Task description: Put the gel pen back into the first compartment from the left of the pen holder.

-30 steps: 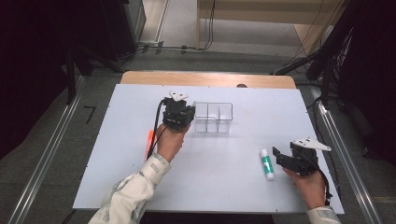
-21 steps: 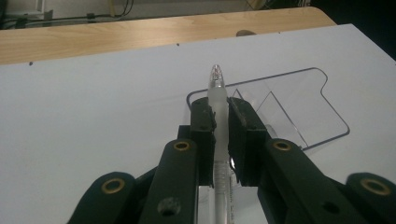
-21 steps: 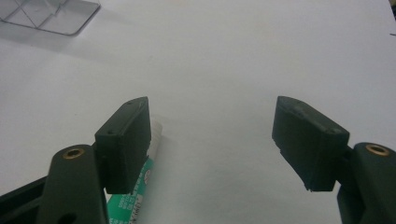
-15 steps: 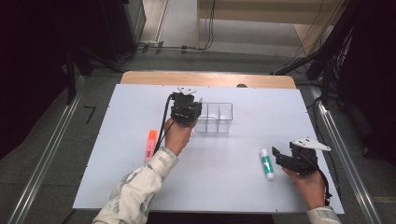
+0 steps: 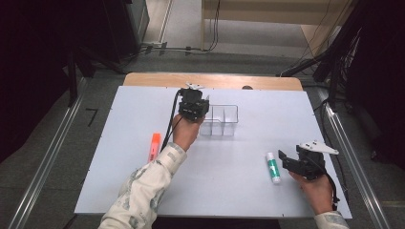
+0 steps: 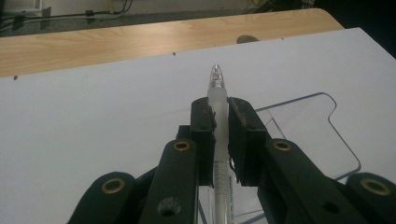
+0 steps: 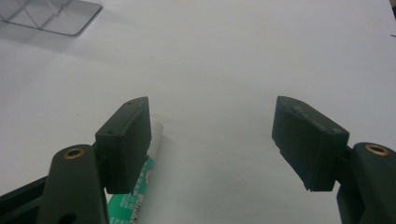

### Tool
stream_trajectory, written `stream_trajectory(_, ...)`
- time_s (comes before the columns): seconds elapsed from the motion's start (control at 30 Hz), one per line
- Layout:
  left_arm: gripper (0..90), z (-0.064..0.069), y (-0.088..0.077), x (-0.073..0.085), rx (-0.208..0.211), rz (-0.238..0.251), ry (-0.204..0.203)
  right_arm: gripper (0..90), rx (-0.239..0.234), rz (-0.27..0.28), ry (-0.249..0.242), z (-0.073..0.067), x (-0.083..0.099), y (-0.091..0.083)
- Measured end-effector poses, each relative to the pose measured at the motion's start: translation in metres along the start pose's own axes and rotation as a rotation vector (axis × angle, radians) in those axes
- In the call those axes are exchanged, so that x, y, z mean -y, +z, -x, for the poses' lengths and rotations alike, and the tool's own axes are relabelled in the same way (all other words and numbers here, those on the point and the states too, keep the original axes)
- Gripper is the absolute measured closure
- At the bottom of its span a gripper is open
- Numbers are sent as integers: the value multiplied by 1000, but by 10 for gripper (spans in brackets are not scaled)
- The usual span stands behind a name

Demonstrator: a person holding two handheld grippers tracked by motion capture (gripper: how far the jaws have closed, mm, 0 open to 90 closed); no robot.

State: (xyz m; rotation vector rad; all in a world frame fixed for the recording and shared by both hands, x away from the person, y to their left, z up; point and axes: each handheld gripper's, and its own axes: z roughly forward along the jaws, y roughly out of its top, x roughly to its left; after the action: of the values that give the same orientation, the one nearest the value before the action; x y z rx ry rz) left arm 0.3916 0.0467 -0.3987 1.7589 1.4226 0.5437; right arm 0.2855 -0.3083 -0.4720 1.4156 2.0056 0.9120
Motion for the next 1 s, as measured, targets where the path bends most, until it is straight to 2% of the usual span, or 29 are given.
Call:
stream_trajectory(0.27,809,1,6,-8,-2,-1,10,271,-1,-8,-3,-1,0,1)
stream_trajectory(0.47,809,0,11,-14,-5,1,-1,271,-2,-7,0,-1,0,1)
stream_trajectory(1.0,810,4,21,-35,-8,-6,4,271,-4,-7,5,1,0,1)
